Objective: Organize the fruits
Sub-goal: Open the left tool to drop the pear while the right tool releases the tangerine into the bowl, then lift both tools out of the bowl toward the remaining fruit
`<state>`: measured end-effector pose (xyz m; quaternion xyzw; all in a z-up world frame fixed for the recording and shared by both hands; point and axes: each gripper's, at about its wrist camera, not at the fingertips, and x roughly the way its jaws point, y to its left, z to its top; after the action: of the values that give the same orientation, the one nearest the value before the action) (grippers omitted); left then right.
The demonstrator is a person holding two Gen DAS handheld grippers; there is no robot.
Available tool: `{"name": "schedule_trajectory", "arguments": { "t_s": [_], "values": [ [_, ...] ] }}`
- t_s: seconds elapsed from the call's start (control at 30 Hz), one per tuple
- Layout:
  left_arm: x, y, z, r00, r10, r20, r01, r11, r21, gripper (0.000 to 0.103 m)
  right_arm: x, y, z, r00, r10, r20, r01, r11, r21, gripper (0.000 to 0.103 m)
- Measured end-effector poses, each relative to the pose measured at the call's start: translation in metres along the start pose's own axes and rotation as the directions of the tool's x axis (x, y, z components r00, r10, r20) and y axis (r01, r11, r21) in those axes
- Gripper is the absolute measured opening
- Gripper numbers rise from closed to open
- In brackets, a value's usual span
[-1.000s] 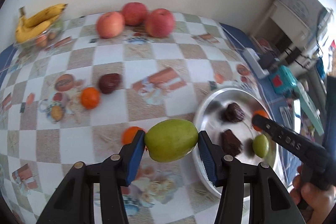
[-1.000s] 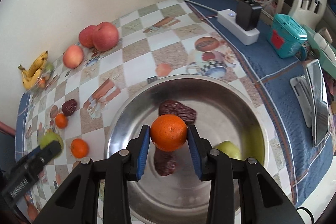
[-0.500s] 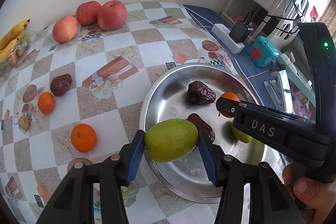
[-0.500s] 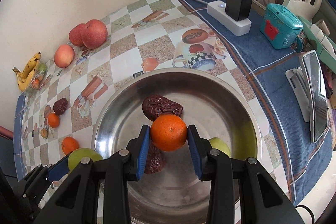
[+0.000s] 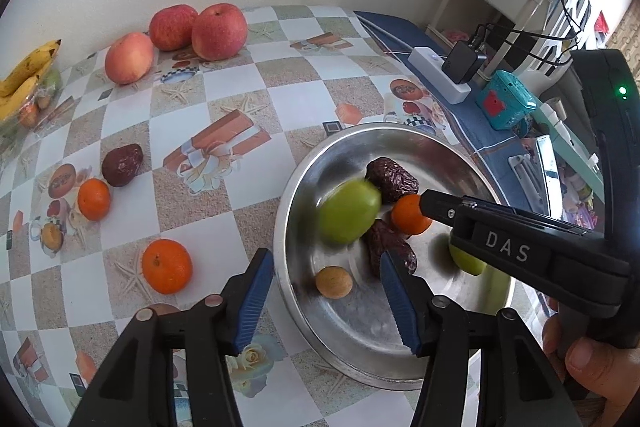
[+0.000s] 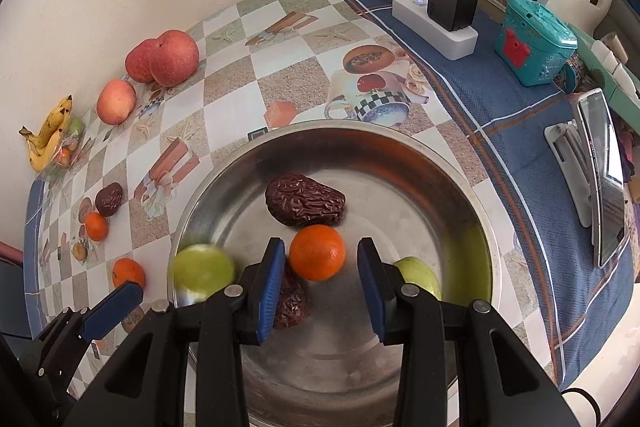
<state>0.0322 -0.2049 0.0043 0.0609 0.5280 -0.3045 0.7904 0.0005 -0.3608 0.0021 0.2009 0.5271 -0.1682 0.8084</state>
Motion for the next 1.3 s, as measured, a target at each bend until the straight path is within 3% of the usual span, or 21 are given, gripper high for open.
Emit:
{"name": "schedule_trajectory", "arguments": {
  "t_s": [0.33, 0.47, 0.57, 0.67, 0.93, 1.13, 1.23, 1.27, 1.3],
  "values": [
    [0.003, 0.041, -0.001, 0.99, 0.132, -0.043, -0.136, 0.981, -0.14, 0.064, 0.002, 0.004, -0.001, 1.0, 0.004, -0.008, -0.004, 1.0, -0.012, 0.039],
    [-0.004, 0.066, 0.0, 0.978, 0.204, -0.038, -0.207, 0.953, -0.22, 0.077, 0.003, 0.007, -0.002, 1.0, 0.008, -0.01, -0.008, 1.0, -0.026, 0.039],
    [-0.01, 0.087, -0.001, 0.967, 0.253, -0.038, -0.253, 0.925, -0.283, 0.078, 0.003, 0.011, -0.003, 1.0, 0.011, -0.013, -0.011, 0.999, -0.04, 0.039],
    [-0.017, 0.105, -0.003, 0.956, 0.291, -0.036, -0.286, 0.9, -0.33, 0.087, 0.004, 0.017, -0.005, 1.0, 0.016, -0.014, -0.017, 0.998, -0.057, 0.039],
    [-0.039, 0.139, -0.005, 0.937, 0.349, -0.013, -0.321, 0.849, -0.42, 0.091, 0.0, 0.044, -0.01, 0.999, 0.043, -0.012, -0.044, 0.99, -0.136, 0.039],
    [-0.041, 0.145, -0.007, 0.937, 0.348, -0.017, -0.32, 0.841, -0.437, 0.093, -0.001, 0.058, -0.013, 0.999, 0.043, -0.011, -0.044, 0.982, -0.182, 0.039],
    [-0.036, 0.144, -0.007, 0.933, 0.357, -0.038, -0.338, 0.84, -0.425, 0.099, 0.0, 0.062, -0.015, 0.999, 0.039, -0.014, -0.041, 0.979, -0.198, 0.039],
    [-0.035, 0.143, -0.007, 0.931, 0.361, -0.043, -0.345, 0.84, -0.419, 0.101, 0.001, 0.063, -0.015, 0.999, 0.036, -0.016, -0.039, 0.978, -0.203, 0.049],
    [-0.034, 0.143, -0.007, 0.929, 0.367, -0.048, -0.353, 0.839, -0.413, 0.102, 0.002, 0.063, -0.015, 0.999, 0.03, -0.017, -0.033, 0.977, -0.209, 0.068]
  ]
}}
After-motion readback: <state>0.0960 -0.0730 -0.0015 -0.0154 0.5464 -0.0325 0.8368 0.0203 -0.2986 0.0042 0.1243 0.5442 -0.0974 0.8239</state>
